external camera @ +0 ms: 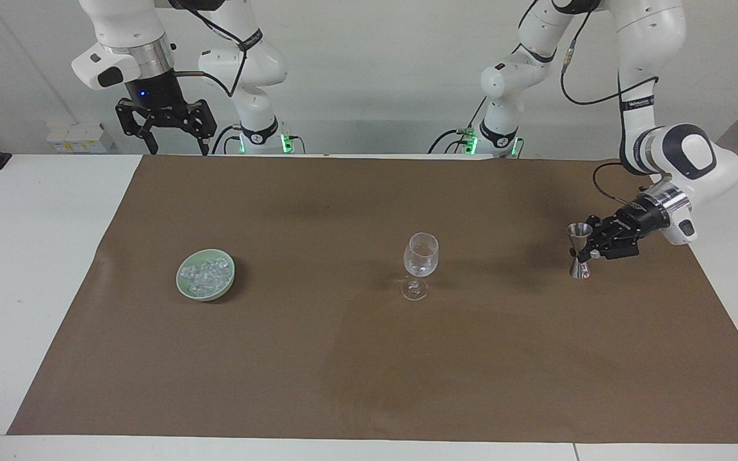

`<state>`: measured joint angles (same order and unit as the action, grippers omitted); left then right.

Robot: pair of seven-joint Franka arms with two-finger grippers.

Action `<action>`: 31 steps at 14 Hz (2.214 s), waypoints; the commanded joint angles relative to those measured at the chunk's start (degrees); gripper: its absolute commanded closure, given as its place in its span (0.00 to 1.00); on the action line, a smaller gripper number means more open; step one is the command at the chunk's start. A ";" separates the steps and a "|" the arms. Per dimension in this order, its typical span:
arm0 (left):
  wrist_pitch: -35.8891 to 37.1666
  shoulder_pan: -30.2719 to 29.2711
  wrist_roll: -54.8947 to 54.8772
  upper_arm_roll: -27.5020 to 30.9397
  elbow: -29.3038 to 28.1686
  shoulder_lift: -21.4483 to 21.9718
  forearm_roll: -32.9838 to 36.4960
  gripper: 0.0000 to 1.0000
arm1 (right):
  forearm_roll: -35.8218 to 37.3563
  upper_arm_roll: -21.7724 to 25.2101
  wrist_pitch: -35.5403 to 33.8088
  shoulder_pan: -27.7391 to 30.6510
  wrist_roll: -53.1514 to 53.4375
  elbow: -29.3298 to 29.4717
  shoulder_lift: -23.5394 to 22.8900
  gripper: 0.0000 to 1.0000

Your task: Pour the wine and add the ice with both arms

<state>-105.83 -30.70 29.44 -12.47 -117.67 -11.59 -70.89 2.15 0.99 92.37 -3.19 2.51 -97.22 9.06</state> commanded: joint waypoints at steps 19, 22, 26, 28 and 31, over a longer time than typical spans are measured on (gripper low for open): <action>13.10 -1.64 18.20 1.31 17.12 -23.12 9.54 1.00 | 1.10 -0.46 1.32 0.12 1.35 -1.57 1.31 0.00; 13.10 -1.64 18.20 1.31 17.30 -24.01 9.46 1.00 | 1.10 -0.46 1.32 0.11 1.35 -1.57 1.31 0.00; 13.10 -1.29 18.20 1.31 17.30 -24.36 9.37 1.00 | 1.10 -0.46 1.32 0.11 1.35 -1.57 1.31 0.00; 13.02 -1.29 18.11 1.31 17.30 -24.45 9.37 1.00 | 1.10 -0.46 1.32 0.11 1.35 -1.57 1.31 0.00; 12.84 -1.20 18.02 1.31 17.30 -24.80 9.37 1.00 | 1.10 0.15 0.18 0.20 1.18 -1.57 1.40 0.00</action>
<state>-94.44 -31.99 46.10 -11.21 -102.29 -34.97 -62.49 2.16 1.02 92.36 -3.19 2.51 -97.22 9.06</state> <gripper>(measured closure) 0.780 0.000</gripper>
